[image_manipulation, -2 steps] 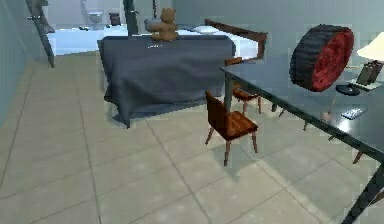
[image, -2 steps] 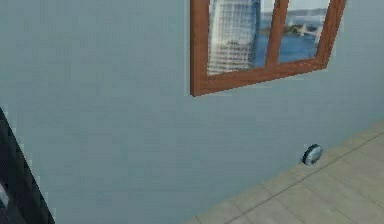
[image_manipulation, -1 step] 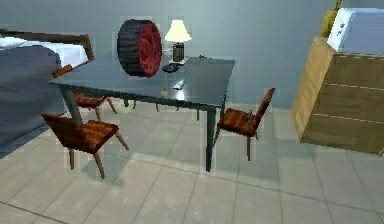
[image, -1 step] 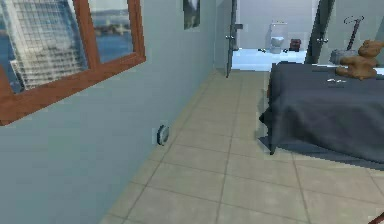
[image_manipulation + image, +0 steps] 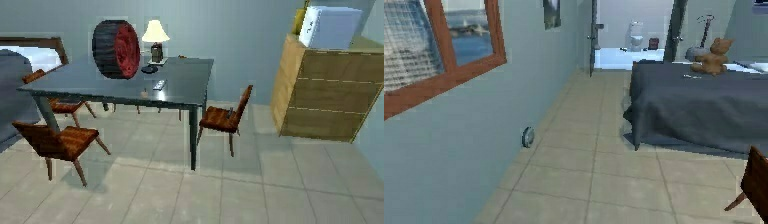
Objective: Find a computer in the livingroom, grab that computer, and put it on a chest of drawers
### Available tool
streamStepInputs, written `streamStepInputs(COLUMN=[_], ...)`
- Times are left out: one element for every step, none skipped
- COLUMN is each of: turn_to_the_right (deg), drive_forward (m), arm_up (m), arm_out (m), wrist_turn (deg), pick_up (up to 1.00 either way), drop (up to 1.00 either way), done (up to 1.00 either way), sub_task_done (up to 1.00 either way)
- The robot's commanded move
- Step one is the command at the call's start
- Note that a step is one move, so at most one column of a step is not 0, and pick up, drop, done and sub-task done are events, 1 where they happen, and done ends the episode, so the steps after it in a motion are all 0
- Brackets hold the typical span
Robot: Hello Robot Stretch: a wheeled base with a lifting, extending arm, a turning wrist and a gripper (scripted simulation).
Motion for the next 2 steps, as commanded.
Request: streamStepInputs(turn_to_the_right=[0.0, 0.0], drive_forward=[1.0, 0.95], arm_up=[0.0, 0.0], arm_out=[0.0, 0.0], wrist_turn=[0.0, 0.0], pick_up=[0.0, 0.0], drop=[0.0, 0.0], done=[0.0, 0.0], sub_task_done=[0.0, 0.0])
